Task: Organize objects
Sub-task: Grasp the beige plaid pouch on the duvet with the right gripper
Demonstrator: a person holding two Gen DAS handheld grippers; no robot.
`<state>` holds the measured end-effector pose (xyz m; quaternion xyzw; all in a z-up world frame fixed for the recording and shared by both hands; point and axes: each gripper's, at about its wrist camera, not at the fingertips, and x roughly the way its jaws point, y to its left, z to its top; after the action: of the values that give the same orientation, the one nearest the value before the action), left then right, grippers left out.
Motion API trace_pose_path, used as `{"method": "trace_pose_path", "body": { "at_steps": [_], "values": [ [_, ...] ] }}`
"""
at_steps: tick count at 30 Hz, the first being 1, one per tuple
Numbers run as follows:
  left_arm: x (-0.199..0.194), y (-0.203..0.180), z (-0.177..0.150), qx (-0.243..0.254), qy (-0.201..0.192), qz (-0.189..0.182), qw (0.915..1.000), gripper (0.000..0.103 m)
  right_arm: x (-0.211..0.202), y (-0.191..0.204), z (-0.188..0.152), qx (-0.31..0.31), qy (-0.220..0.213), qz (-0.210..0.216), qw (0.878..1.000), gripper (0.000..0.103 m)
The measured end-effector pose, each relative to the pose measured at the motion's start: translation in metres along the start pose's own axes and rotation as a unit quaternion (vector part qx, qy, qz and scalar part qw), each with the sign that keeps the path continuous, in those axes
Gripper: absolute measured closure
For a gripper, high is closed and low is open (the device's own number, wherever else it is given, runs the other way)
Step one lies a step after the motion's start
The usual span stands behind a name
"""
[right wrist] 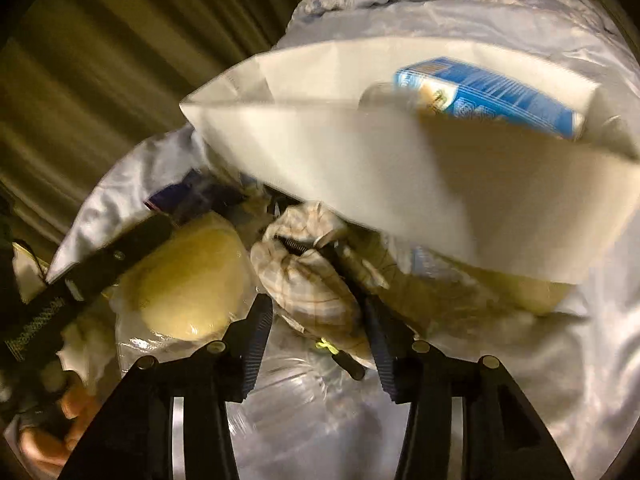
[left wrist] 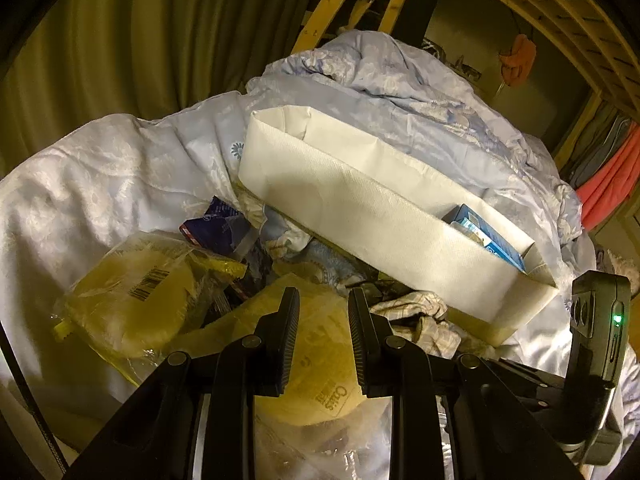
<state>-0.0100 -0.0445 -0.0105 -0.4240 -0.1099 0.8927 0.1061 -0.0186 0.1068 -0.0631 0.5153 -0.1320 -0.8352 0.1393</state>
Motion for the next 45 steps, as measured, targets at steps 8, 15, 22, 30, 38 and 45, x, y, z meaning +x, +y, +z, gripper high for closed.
{"method": "trace_pose_path", "body": {
  "at_steps": [8,15,22,30,38,45],
  "values": [
    [-0.003,-0.001,0.000,0.003,-0.006,-0.002,1.0000,0.079,-0.041,-0.008,0.004,0.056,-0.044,0.059,0.996,0.094],
    [-0.014,-0.001,0.002,-0.001,-0.037,-0.021,0.9991,0.079,-0.106,-0.030,0.002,0.099,-0.090,0.174,0.976,0.097],
    [-0.016,-0.002,0.004,-0.002,-0.047,-0.018,0.9987,0.079,-0.166,-0.010,0.003,0.045,-0.142,0.116,0.982,0.094],
    [-0.008,0.005,0.003,-0.020,-0.027,-0.012,0.9994,0.079,-0.077,-0.009,0.014,0.121,-0.066,0.017,0.990,0.037],
    [-0.005,0.006,0.002,-0.016,-0.022,-0.005,0.9996,0.079,-0.016,-0.007,0.025,0.149,-0.034,-0.012,0.988,0.036],
    [-0.005,0.006,0.002,-0.015,-0.019,-0.005,0.9997,0.079,0.013,-0.021,0.020,0.174,-0.010,-0.010,0.985,0.039]
  ]
}}
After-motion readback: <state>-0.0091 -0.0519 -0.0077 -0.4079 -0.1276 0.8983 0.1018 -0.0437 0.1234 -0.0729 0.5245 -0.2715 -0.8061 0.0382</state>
